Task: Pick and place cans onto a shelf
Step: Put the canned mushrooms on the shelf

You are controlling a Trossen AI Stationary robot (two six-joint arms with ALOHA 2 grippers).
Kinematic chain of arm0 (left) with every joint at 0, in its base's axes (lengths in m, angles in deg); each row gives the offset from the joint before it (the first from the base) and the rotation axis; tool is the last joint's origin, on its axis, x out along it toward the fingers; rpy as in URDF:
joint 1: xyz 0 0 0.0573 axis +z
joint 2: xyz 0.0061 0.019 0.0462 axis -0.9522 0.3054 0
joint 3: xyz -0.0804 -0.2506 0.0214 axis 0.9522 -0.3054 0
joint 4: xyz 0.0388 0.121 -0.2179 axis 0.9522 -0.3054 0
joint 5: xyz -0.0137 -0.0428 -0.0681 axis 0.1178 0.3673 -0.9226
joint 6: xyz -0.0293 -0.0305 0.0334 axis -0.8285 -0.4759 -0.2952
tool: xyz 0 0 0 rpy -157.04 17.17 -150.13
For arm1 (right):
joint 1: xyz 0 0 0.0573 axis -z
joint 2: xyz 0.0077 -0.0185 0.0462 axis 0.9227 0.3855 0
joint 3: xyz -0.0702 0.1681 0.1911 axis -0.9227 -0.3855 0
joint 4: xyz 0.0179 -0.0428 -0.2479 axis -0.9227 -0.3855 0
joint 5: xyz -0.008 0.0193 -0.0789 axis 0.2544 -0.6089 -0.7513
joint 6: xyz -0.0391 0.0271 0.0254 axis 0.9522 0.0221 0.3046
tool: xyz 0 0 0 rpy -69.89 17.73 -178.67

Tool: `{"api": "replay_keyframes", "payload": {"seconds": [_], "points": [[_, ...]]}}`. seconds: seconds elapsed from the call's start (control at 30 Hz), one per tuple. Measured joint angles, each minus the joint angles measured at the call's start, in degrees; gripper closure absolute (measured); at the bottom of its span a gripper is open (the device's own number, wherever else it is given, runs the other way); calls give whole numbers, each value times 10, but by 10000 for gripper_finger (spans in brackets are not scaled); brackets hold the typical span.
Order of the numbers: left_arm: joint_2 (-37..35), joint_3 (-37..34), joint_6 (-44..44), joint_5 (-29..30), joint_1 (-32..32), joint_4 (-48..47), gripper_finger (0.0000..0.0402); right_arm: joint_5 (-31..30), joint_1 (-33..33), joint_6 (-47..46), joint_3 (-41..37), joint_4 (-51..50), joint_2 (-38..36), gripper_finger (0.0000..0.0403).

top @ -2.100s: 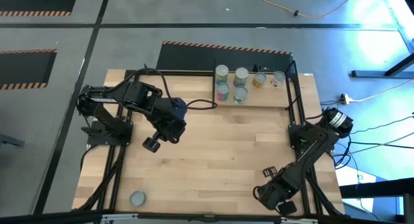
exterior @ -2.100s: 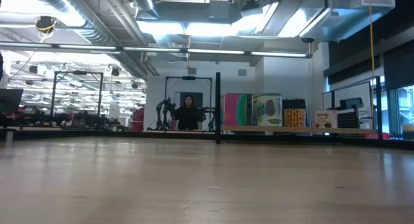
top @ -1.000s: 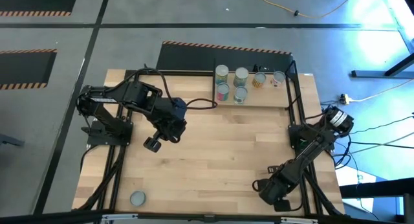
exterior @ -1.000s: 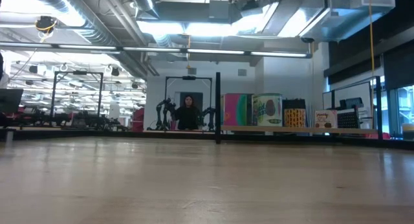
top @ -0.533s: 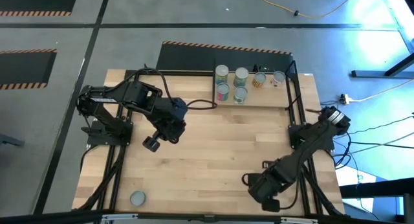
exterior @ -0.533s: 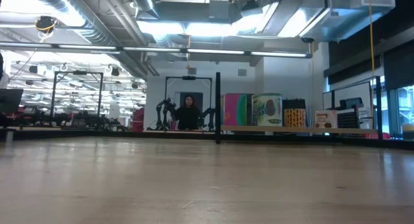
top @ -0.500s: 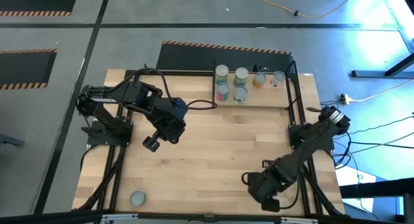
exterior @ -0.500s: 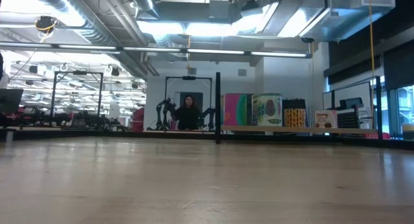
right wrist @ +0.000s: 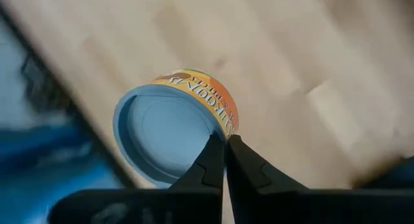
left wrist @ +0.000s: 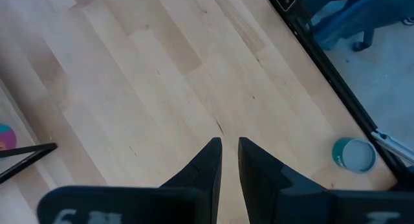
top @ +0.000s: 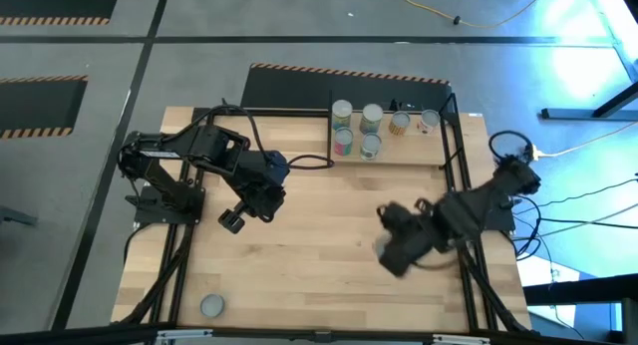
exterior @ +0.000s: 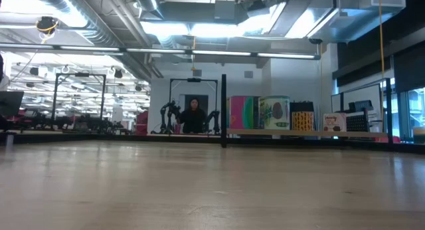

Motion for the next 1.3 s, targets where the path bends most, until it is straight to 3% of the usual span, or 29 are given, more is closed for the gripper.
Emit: {"api": "replay_keyframes", "payload": {"seconds": [0.3, 0.8, 1.1, 1.3], "points": [[0, 0, 0, -1, 0, -2, 357, -22, 111, 41, -92, 2, -60, 397], [0, 0, 0, -1, 0, -2, 357, -99, 306, 42, -300, 0, -283, 400], [0, 0, -1, -1, 2, 1, 357, -120, 428, 41, -407, 17, -319, 400], [0, 0, -2, -1, 13, 1, 357, -124, 493, 64, -454, 129, -323, 400]]}}
